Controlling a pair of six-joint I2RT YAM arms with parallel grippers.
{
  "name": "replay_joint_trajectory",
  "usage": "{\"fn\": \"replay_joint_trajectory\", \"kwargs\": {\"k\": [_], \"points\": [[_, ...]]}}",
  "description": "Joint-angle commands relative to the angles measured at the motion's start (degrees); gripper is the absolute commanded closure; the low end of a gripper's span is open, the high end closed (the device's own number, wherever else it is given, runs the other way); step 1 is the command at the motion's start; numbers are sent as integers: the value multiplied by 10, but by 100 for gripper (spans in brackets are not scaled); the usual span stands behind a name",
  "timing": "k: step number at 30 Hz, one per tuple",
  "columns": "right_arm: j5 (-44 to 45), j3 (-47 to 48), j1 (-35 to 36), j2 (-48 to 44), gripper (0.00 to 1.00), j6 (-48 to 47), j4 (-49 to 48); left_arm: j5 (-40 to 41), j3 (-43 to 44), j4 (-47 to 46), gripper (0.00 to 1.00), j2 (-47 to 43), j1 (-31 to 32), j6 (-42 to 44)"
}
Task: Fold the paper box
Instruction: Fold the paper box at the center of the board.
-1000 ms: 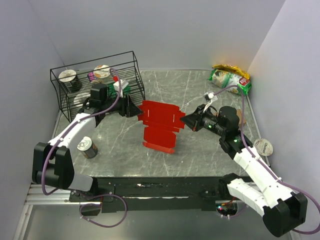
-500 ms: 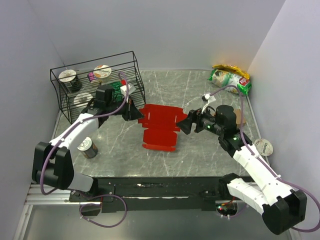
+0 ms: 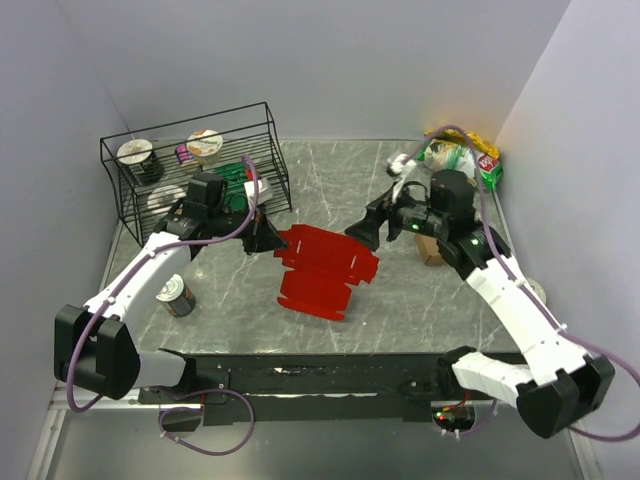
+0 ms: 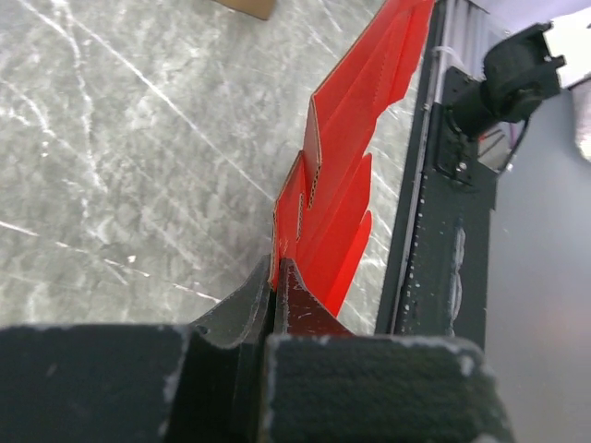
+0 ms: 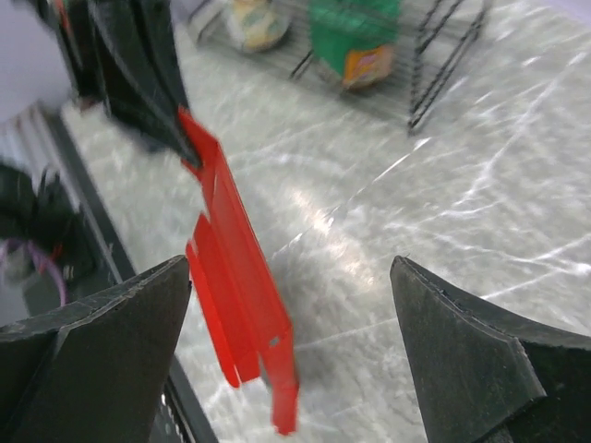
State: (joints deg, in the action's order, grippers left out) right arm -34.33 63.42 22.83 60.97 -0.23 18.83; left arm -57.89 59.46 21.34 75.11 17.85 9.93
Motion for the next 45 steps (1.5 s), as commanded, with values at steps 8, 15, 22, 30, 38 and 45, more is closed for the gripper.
{"fn": "replay_joint_trajectory", "kwargs": {"k": [8, 15, 22, 30, 38, 45], "points": [[72, 76, 136, 111, 25, -120, 113, -36, 24, 13, 99, -16, 9, 27], [105, 51, 144, 95, 48, -120, 85, -35, 24, 19, 99, -21, 11, 29], [103, 38, 146, 84, 73, -118, 73, -32, 31, 29, 99, -10, 14, 34], [112, 10, 147, 79, 100, -112, 56, 77, 26, -31, 41, -11, 13, -58], [30, -45, 67, 71, 100, -53, -9, 307, -51, -154, 4, -95, 4, -211], [-84, -49, -11, 64, 100, -24, -3, 221, -269, -446, 4, -161, 3, -367]]}}
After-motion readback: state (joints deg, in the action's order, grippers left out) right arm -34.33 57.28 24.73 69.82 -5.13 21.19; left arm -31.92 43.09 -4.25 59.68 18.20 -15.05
